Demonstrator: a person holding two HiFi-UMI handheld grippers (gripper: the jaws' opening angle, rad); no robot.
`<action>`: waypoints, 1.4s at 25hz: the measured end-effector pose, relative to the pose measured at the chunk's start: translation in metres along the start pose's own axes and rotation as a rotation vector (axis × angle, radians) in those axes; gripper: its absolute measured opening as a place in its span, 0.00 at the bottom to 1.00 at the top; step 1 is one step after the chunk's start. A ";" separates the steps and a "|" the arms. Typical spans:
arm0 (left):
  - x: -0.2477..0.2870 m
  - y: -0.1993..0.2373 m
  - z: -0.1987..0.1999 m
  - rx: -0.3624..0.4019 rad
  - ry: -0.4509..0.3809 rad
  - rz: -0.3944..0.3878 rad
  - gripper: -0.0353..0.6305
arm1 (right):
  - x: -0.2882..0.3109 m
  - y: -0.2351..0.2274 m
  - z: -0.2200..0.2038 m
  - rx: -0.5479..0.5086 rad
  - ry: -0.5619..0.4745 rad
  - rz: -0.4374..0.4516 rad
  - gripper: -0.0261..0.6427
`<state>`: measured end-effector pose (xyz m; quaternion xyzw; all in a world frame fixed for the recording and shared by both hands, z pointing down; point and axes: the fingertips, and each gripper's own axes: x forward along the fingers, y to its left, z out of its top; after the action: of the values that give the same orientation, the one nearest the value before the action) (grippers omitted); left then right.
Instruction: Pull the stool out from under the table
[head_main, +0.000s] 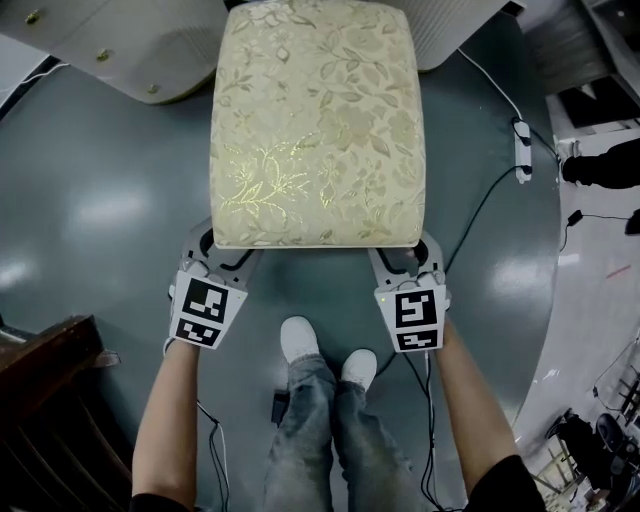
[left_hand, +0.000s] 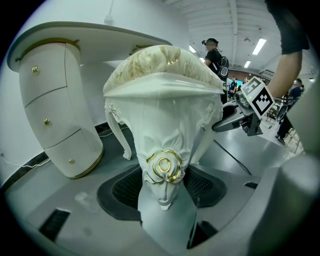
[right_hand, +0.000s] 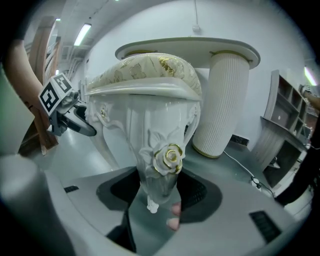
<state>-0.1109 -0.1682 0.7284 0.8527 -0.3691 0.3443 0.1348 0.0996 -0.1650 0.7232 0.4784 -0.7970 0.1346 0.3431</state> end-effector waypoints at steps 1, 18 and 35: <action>0.000 0.000 0.000 0.000 0.000 0.001 0.44 | 0.000 0.000 0.000 0.000 -0.002 0.001 0.47; 0.004 -0.001 -0.002 -0.012 0.022 -0.018 0.44 | 0.001 -0.002 -0.001 -0.006 0.021 0.005 0.47; 0.001 -0.002 -0.001 -0.017 0.029 -0.053 0.44 | -0.002 0.000 -0.001 -0.004 0.045 0.011 0.47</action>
<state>-0.1096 -0.1665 0.7297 0.8558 -0.3474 0.3498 0.1566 0.1006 -0.1634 0.7222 0.4700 -0.7922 0.1457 0.3609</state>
